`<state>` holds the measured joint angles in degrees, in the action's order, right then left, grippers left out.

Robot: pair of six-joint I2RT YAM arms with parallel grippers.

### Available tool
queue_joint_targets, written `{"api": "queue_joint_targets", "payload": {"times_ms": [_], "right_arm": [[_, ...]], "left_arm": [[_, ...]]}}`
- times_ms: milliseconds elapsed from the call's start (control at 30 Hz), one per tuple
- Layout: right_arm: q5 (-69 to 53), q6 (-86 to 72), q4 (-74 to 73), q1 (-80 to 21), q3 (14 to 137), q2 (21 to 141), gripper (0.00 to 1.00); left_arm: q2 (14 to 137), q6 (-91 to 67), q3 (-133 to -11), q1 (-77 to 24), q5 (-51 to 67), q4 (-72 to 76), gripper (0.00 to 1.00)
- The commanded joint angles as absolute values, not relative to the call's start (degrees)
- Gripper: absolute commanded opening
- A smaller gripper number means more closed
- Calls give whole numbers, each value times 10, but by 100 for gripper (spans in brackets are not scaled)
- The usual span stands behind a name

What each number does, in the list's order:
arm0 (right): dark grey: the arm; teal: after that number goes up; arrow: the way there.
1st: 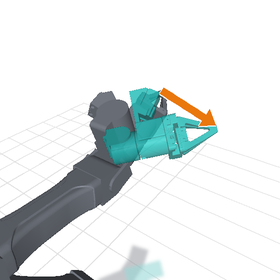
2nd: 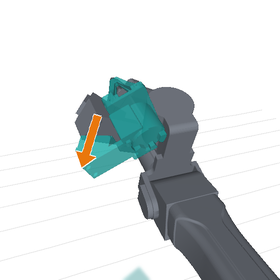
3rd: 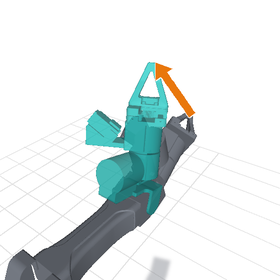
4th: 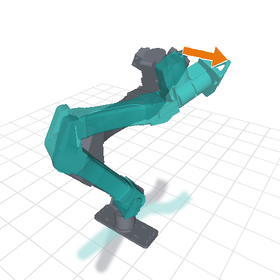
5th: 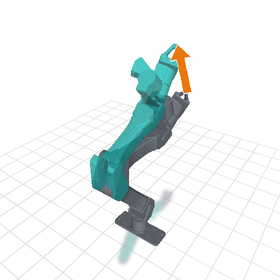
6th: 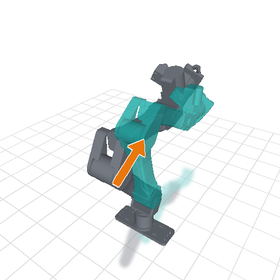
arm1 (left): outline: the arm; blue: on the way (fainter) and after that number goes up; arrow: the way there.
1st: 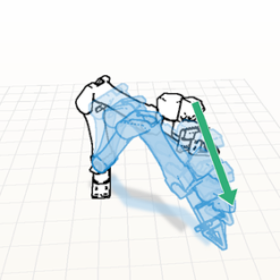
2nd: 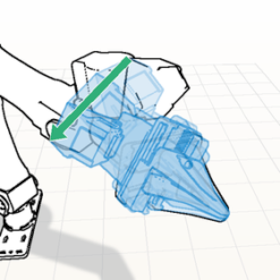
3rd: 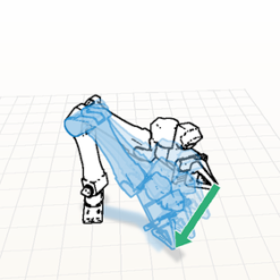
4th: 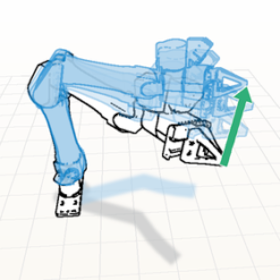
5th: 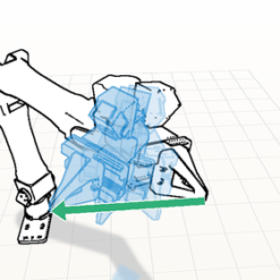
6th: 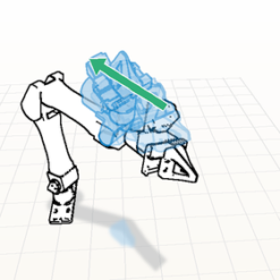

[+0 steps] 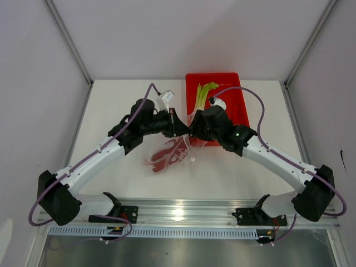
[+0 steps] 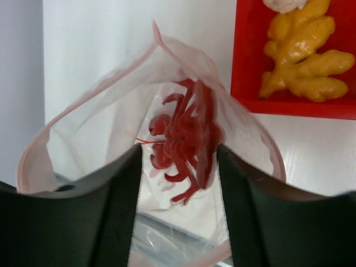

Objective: Place the food in the zip-top bag and seal the zipper
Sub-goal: Place the fake lobster in the zipper food storage bag.

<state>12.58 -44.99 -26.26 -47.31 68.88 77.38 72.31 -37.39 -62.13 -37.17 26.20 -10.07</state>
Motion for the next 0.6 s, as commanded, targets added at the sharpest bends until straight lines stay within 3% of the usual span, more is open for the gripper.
{"api": "queue_joint_targets", "payload": {"times_ms": [0,200,367,567], "right_arm": [[73,-439,-228,-461,693,775,60],[59,-397,-241,-423,689,723,68],[49,-361,-273,-372,721,683,64],[-81,-342,-243,-249,751,685,60]], "left_arm": [[699,-364,-647,-381,251,-98,1],[680,-369,-624,-339,282,-95,1],[666,-346,-624,-316,287,-111,1],[662,-316,-633,-303,278,-141,1]]}}
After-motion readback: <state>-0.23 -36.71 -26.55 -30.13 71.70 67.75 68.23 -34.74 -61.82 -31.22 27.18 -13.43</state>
